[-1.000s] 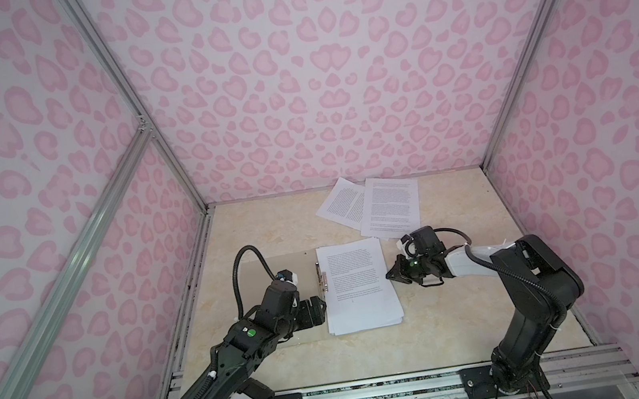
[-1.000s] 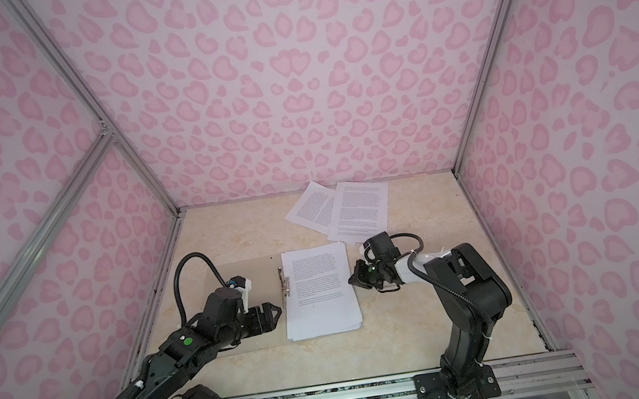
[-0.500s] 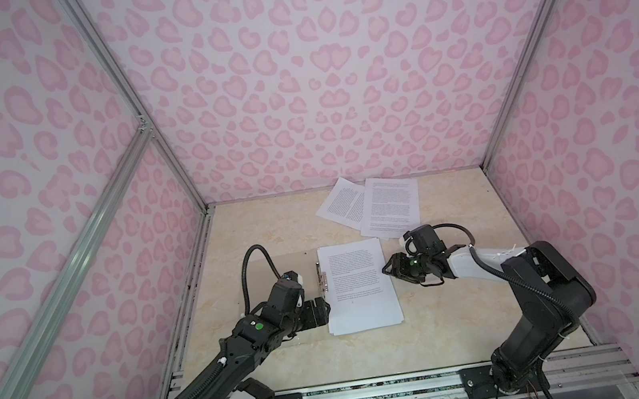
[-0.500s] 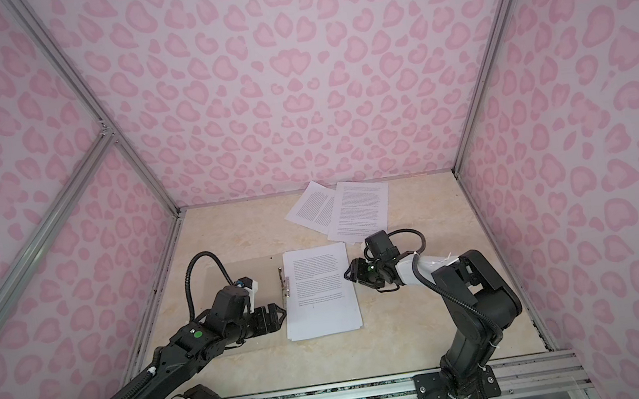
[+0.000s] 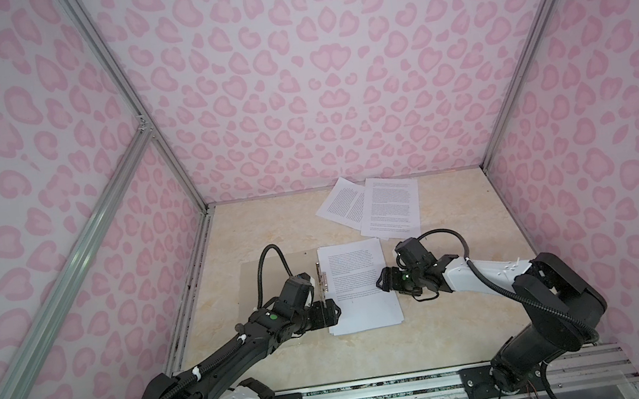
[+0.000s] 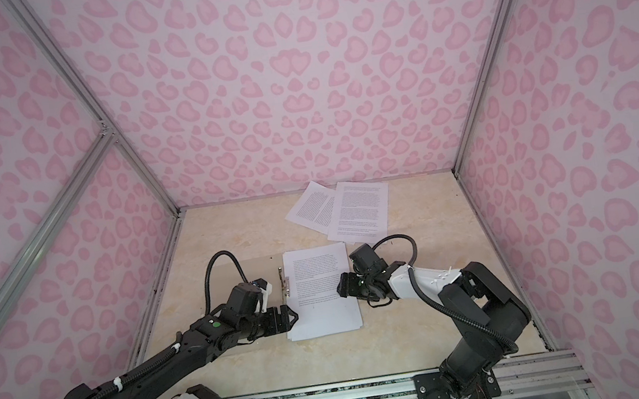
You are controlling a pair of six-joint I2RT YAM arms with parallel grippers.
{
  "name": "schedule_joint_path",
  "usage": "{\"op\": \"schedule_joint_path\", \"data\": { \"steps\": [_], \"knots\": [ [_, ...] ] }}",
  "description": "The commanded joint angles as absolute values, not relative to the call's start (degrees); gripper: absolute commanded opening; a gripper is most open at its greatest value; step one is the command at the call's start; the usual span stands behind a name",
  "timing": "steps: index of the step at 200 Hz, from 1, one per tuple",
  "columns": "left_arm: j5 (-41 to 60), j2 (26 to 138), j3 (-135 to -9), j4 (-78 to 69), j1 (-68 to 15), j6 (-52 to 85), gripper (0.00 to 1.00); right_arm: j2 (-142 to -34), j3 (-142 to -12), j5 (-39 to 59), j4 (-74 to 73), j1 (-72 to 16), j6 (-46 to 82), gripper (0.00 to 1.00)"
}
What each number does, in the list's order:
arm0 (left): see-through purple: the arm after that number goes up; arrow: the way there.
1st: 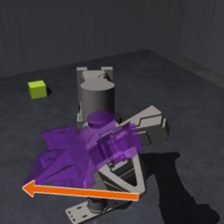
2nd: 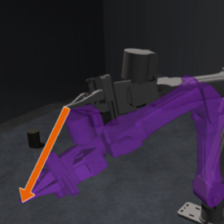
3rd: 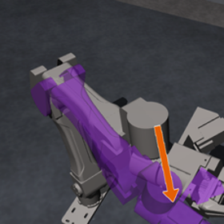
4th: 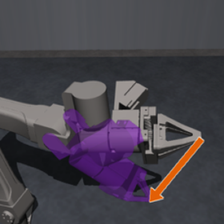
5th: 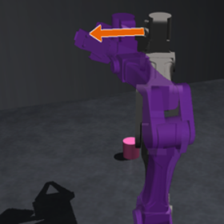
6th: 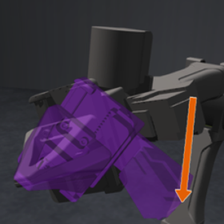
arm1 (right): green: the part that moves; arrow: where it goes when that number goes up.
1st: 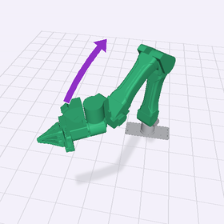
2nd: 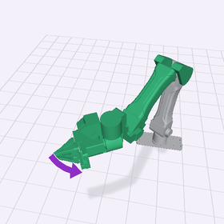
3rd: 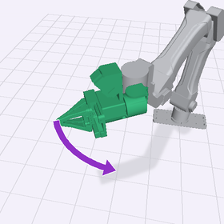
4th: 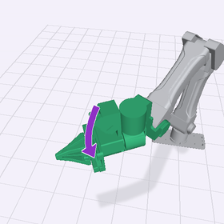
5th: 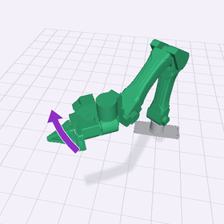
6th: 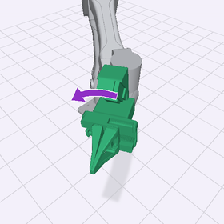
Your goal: Put the files into the folder
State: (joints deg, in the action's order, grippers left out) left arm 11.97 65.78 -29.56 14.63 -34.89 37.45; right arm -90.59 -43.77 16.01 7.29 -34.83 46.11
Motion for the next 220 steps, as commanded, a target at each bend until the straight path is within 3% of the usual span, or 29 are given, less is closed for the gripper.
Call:
{"op": "schedule_joint_path", "data": {
  "steps": [1,107,175,220],
  "knots": [
    [12.95,66.90,-29.11,11.63,-34.97,37.22,0.94,-91.12,-44.32,13.18,9.93,-36.60,48.89,0.77],
    [12.94,71.08,-28.47,8.57,-36.56,38.14,0.94,-93.51,-50.95,1.71,19.17,-42.54,49.12,0.77],
    [5.82,57.88,-32.46,21.01,-33.70,36.24,0.96,-93.10,-58.01,7.95,18.20,-23.86,32.60,0.88],
    [8.32,55.18,-36.37,22.94,-33.57,35.53,0.96,-109.80,-79.33,12.26,22.97,-16.43,23.55,0.86]
  ]
}}
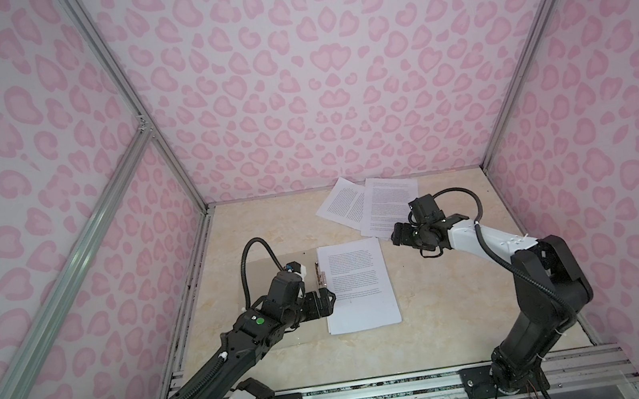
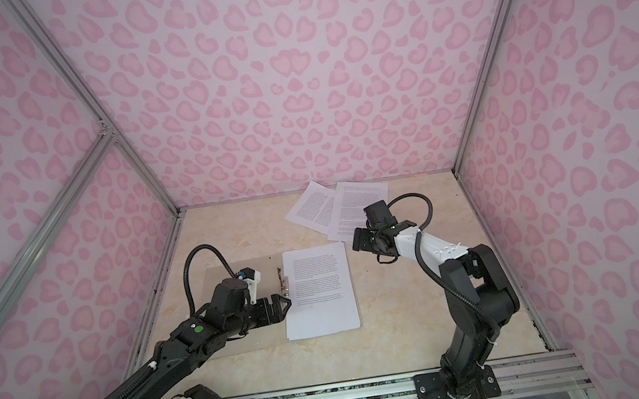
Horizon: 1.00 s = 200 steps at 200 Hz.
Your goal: Put the files into the folder
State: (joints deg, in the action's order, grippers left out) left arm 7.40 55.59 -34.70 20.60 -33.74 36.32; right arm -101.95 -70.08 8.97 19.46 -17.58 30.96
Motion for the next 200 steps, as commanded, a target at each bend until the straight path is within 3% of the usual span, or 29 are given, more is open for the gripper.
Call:
{"op": "schedule_joint_path", "data": {
  "steps": [1,48,88,151,200],
  "knots": [
    [8.29,55.14,-36.47,22.94,-33.57,35.52,0.96,-110.18,-79.83,12.28,23.04,-16.43,23.33,0.86],
    [8.19,54.95,-36.78,23.24,-33.57,36.60,0.96,-123.93,-96.43,15.39,27.06,-15.13,23.60,0.85],
    [7.83,54.59,-37.50,24.78,-33.57,35.19,0.97,-128.31,-98.62,18.88,27.51,-14.94,22.90,0.85],
    [9.12,56.75,-40.93,26.52,-33.57,32.16,0.97,-122.53,-85.62,22.21,23.07,-14.27,25.37,0.84],
    [11.36,60.47,-45.11,26.28,-34.94,30.33,0.96,-108.03,-60.79,28.76,12.24,-8.96,31.30,0.83]
  ]
}}
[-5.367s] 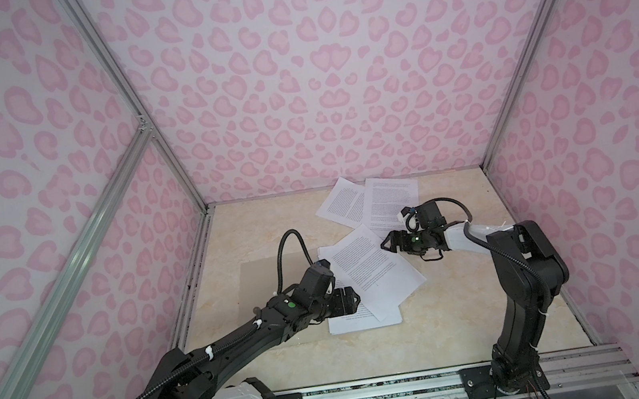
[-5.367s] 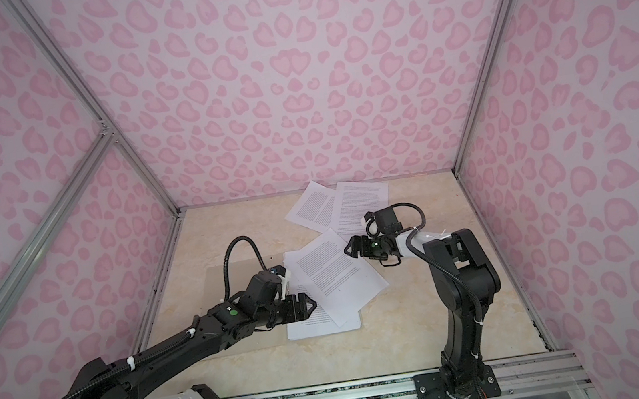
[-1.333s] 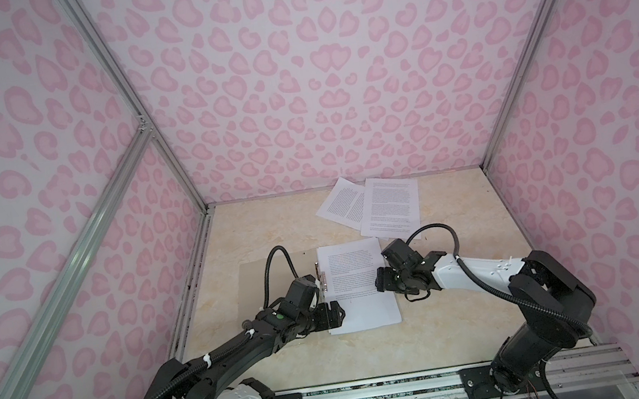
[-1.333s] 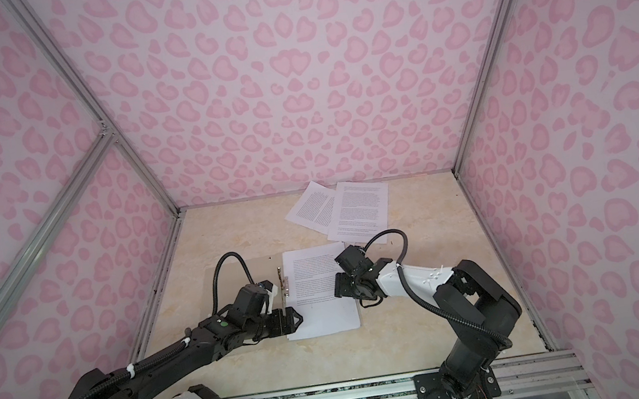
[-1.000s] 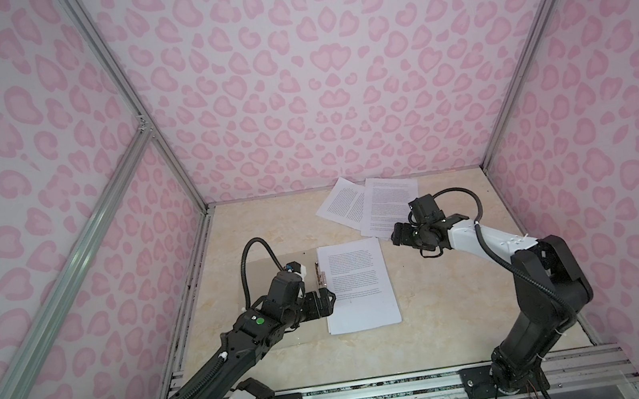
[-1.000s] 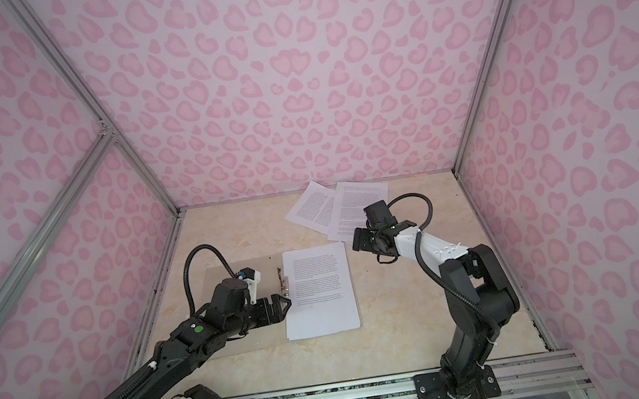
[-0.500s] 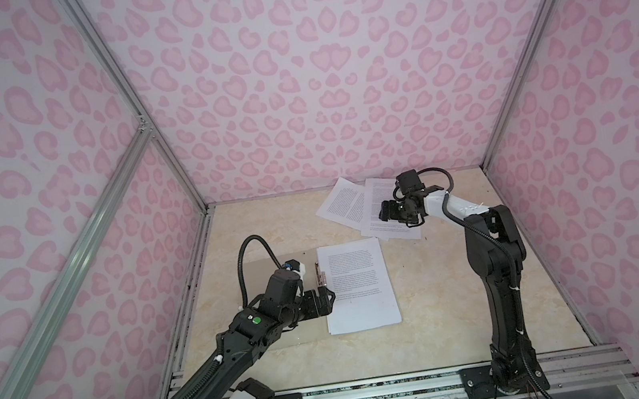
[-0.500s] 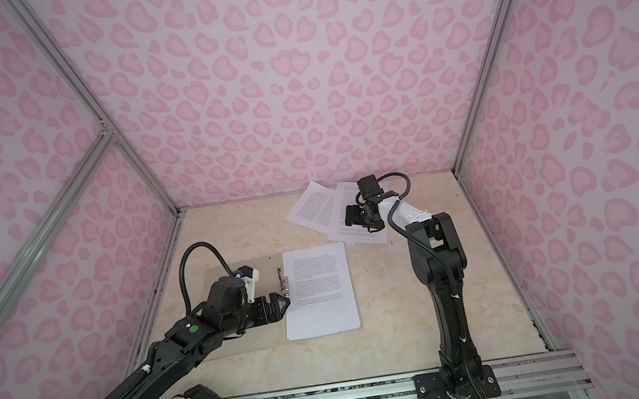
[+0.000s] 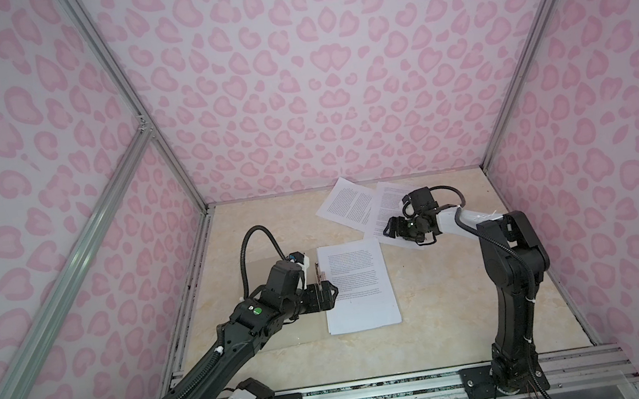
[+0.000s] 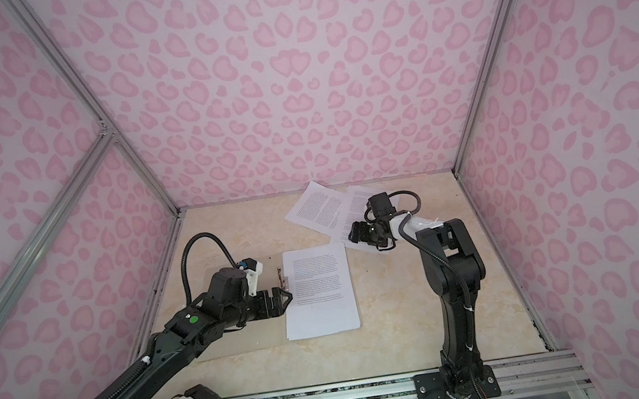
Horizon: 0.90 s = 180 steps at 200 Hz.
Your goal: Put the files into the folder
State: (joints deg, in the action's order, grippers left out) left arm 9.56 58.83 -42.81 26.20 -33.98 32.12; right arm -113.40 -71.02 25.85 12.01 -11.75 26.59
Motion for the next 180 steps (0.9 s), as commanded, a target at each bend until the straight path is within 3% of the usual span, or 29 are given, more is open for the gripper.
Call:
{"op": "schedule_joint_path", "data": {
  "steps": [1,55,99,125,147,180],
  "knots": [
    [11.35,60.56,-45.19,26.24,-35.00,30.32,0.96,-107.63,-60.23,28.80,12.01,-8.87,31.34,0.83],
    [11.65,67.66,-50.34,23.56,-40.96,30.60,0.95,-90.34,-34.46,36.58,4.42,0.08,35.54,0.82],
    [11.38,76.23,-57.18,21.42,-47.78,32.01,0.93,-73.28,-22.00,37.91,9.26,3.21,37.23,0.82],
    [11.60,84.33,-62.66,18.89,-52.25,33.12,0.91,-61.00,-24.68,33.04,21.27,4.81,33.60,0.85],
    [12.26,93.06,-68.91,16.64,-55.45,34.03,0.90,-53.43,-26.22,24.66,20.79,7.77,36.86,0.96],
    [15.75,107.37,-81.15,13.99,-57.70,34.57,0.89,-61.70,-29.68,21.11,8.18,12.74,41.13,0.96]
  ]
}}
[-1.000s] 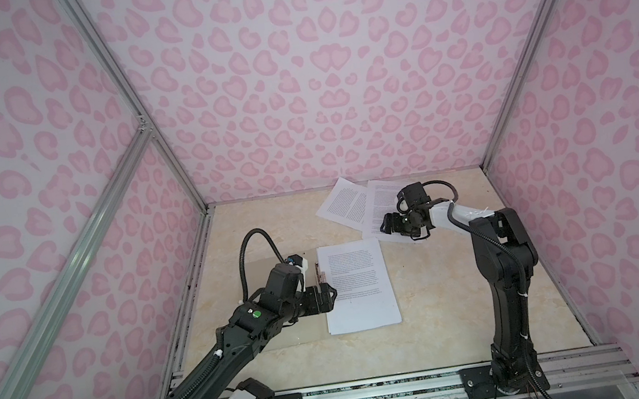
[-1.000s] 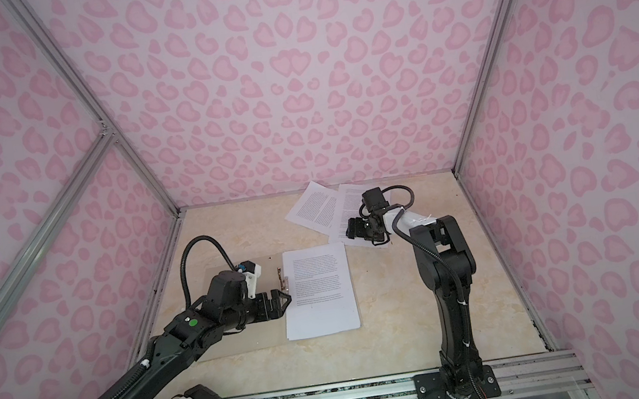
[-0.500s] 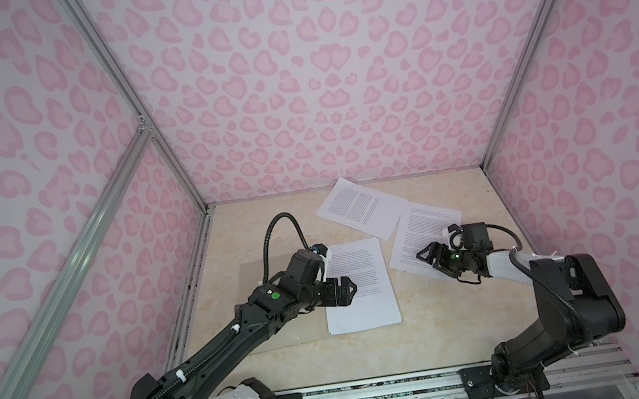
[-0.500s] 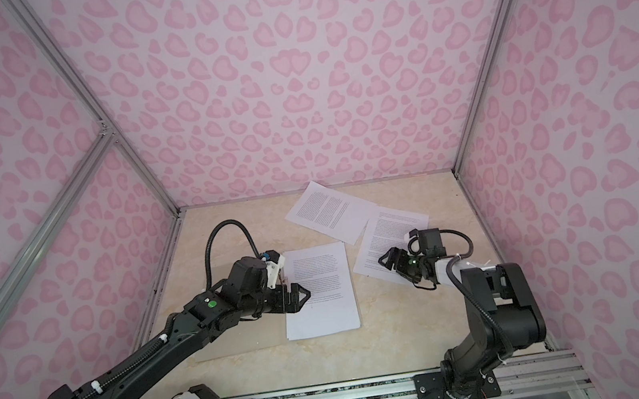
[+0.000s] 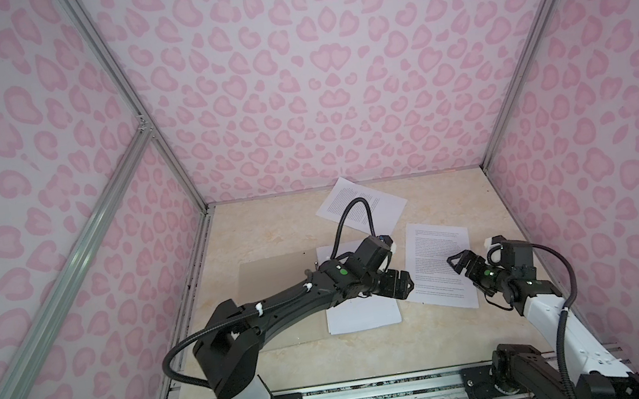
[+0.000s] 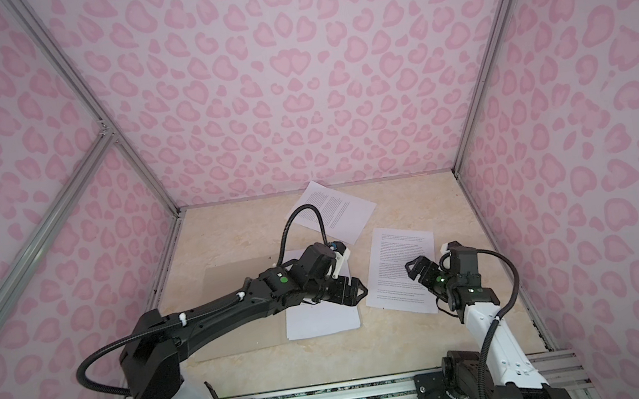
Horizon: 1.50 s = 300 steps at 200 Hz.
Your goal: Put the files into the folder
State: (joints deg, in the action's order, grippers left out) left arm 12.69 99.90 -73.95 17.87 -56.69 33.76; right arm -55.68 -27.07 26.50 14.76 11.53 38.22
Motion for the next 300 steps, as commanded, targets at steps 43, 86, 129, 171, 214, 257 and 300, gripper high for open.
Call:
{"op": "schedule_joint_path", "data": {
  "steps": [43,86,129,171,214,257,300],
  "knots": [
    [19.57,121.92,-92.49,13.73,-58.27,33.82,0.89,-83.98,-45.76,23.90,6.43,13.94,35.76,0.95],
    [20.03,127.37,-94.53,14.80,-58.22,34.35,0.89,-96.81,-55.23,21.82,5.15,15.05,33.67,0.94],
    [18.11,126.29,-89.53,15.21,-57.71,35.02,0.89,-106.17,-62.32,25.51,4.70,16.02,32.65,0.93],
    [18.11,126.01,-87.64,15.63,-57.03,36.01,0.89,-113.08,-68.72,27.74,8.09,16.01,32.12,0.93],
    [18.23,125.85,-86.13,15.09,-56.86,36.65,0.89,-115.60,-67.44,30.15,8.73,15.11,32.84,0.93],
    [18.84,126.83,-86.84,15.11,-56.78,36.90,0.89,-110.69,-59.50,30.88,7.85,14.58,34.14,0.93],
    [19.07,126.90,-86.60,14.35,-56.61,37.44,0.89,-102.51,-50.07,34.46,5.20,14.59,35.35,0.94]
  ]
}}
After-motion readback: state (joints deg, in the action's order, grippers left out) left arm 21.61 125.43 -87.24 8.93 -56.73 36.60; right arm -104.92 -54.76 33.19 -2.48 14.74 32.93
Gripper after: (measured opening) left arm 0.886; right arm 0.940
